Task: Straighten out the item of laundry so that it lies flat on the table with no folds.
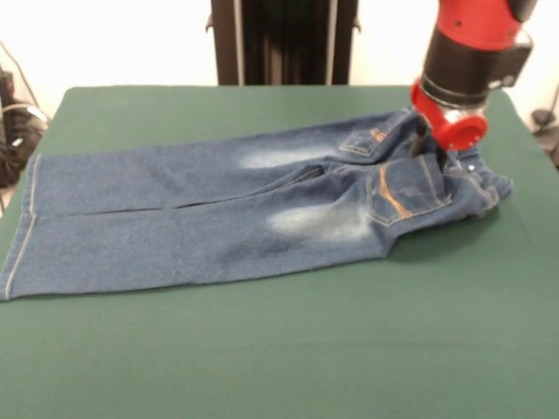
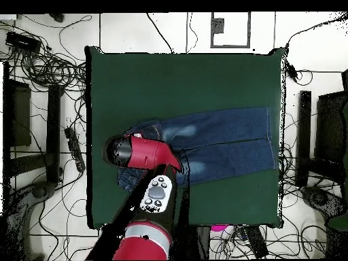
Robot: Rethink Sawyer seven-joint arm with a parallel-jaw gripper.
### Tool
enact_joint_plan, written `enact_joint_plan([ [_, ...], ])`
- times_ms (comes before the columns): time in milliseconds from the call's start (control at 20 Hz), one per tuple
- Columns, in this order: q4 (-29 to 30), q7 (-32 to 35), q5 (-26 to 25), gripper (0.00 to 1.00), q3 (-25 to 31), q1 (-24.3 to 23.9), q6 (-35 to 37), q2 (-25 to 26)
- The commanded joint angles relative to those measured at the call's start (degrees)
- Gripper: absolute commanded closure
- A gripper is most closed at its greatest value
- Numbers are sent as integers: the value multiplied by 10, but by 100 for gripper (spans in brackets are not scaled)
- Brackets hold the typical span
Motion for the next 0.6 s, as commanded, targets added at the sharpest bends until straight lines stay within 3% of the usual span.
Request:
enact_joint_plan([
  [50, -46, 119, 47, 0, 28, 28, 25, 93],
  [350, -49, 124, 73, 0, 38, 32, -4, 108],
  [600, -11, 81, 84, 0, 68, 1, -5, 63],
])
